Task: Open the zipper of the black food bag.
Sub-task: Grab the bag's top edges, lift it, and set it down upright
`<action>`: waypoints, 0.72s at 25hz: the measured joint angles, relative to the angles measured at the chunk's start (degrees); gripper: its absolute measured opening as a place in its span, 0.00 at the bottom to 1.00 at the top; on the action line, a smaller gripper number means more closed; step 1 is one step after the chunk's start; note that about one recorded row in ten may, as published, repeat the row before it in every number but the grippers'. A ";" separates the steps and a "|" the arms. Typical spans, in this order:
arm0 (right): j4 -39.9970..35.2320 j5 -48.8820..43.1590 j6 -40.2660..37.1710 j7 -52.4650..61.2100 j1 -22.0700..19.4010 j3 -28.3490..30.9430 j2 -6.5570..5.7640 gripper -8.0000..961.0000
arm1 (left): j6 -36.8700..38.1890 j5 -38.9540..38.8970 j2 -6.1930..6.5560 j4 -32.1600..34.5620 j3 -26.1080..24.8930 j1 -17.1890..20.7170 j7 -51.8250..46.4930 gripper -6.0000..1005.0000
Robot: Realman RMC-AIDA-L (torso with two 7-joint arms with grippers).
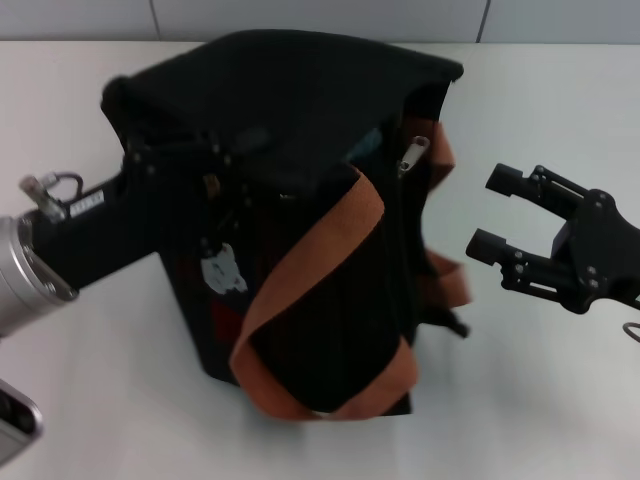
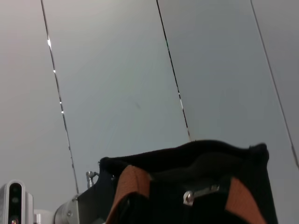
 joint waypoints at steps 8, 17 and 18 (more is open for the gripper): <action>1.43 -0.80 -6.09 2.14 -0.31 2.92 -0.31 0.85 | -0.41 0.12 0.00 -7.16 0.20 0.16 7.42 0.09; 8.63 -0.33 -4.92 9.46 3.36 5.52 0.63 0.71 | -0.04 0.23 0.00 -10.64 1.56 -0.05 10.89 0.09; 9.51 -0.33 -4.71 10.04 4.09 5.49 0.72 0.69 | -0.05 0.23 0.00 -10.70 1.57 -0.09 10.91 0.09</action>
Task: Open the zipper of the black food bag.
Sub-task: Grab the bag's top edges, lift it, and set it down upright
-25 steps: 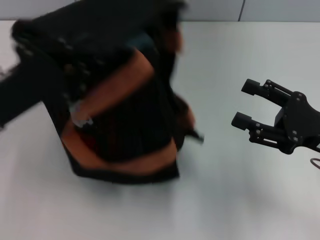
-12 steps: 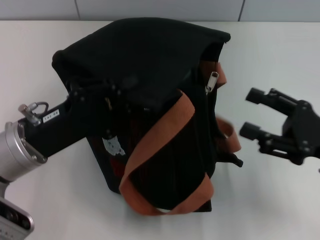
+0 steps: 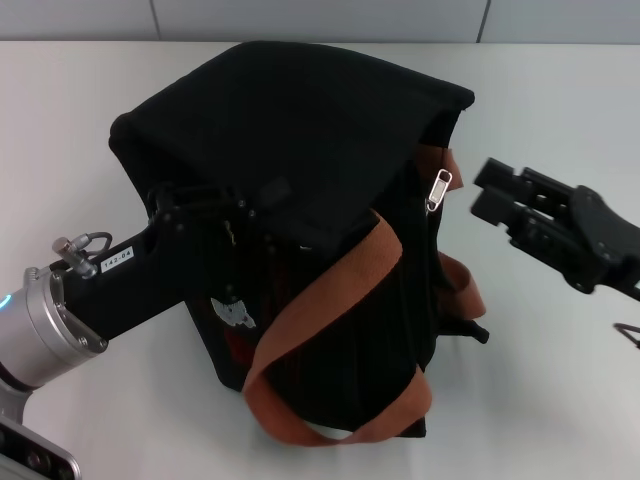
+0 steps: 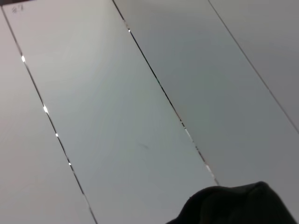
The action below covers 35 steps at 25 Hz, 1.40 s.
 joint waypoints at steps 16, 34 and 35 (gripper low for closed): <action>-11.93 -4.37 -0.67 4.95 1.74 -0.75 -2.10 0.50 | 0.15 0.09 0.00 -0.61 0.02 -0.79 0.02 0.09; -31.45 -25.83 -7.50 25.73 6.34 -0.08 -2.96 0.50 | 0.00 -0.18 0.00 -0.92 0.02 -2.00 -0.26 0.09; -32.37 -25.91 -7.58 25.67 6.01 0.16 -2.88 0.50 | 0.00 -0.12 0.00 -0.91 0.01 -2.11 -0.31 0.09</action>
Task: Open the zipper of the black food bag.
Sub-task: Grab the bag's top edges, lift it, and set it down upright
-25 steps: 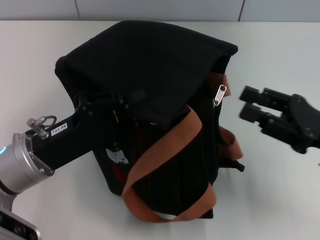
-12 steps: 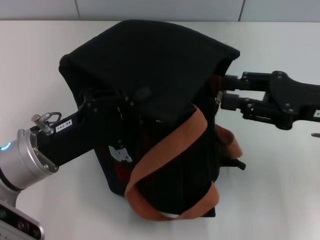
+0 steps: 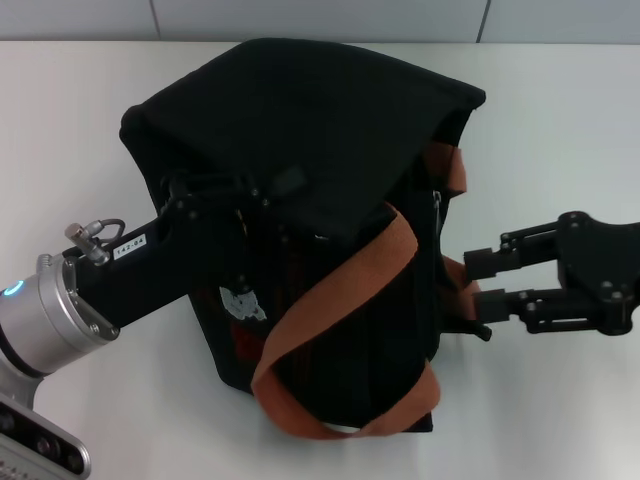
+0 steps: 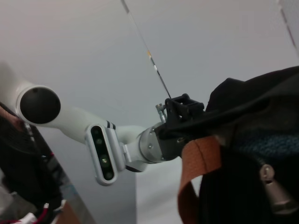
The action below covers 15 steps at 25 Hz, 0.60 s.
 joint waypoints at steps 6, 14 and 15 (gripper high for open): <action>-2.14 0.25 2.77 -4.14 -1.50 4.96 2.66 0.50 | -0.03 0.13 0.00 0.00 0.00 -0.07 -0.03 0.09; -1.45 1.04 5.29 -7.88 -1.65 5.27 3.14 0.50 | 0.02 0.23 0.00 0.00 0.01 -0.51 -0.18 0.09; -1.03 1.14 5.80 -8.34 -1.55 5.16 3.18 0.50 | 0.02 0.23 0.00 0.00 0.01 -0.51 -0.18 0.09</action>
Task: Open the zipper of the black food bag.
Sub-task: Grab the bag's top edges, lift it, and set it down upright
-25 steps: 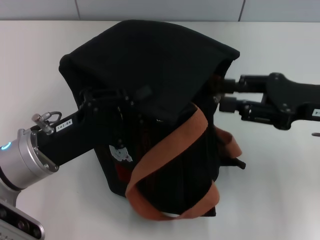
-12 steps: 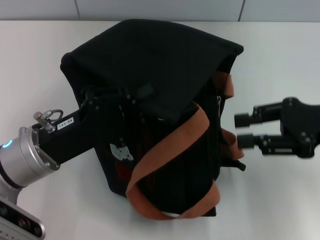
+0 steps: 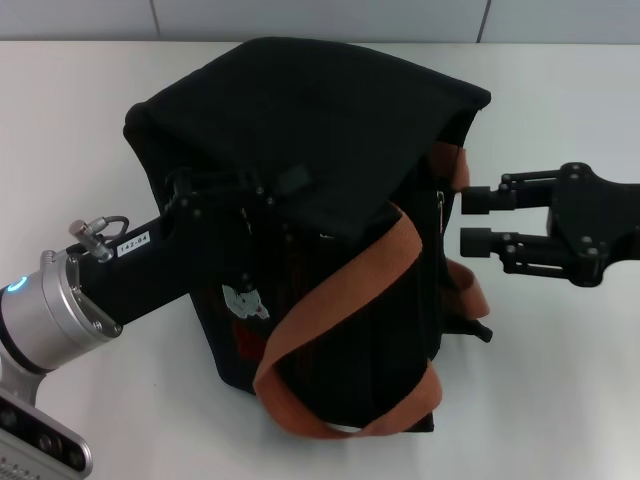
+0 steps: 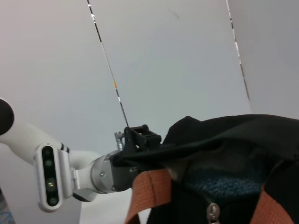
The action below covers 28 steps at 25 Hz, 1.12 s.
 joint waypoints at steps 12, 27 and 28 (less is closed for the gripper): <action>4.68 1.52 1.68 -4.10 1.75 -0.42 0.21 0.50 | 0.01 -0.03 0.00 0.00 0.11 -0.19 -0.01 0.09; 7.17 2.74 2.44 -9.15 1.90 -2.63 0.12 0.06 | 0.13 -0.01 0.00 0.00 0.79 -0.43 -0.07 0.09; 7.14 2.69 2.33 -9.16 1.85 -2.88 0.08 0.05 | 0.13 -0.01 0.00 0.00 0.79 -0.43 -0.07 0.09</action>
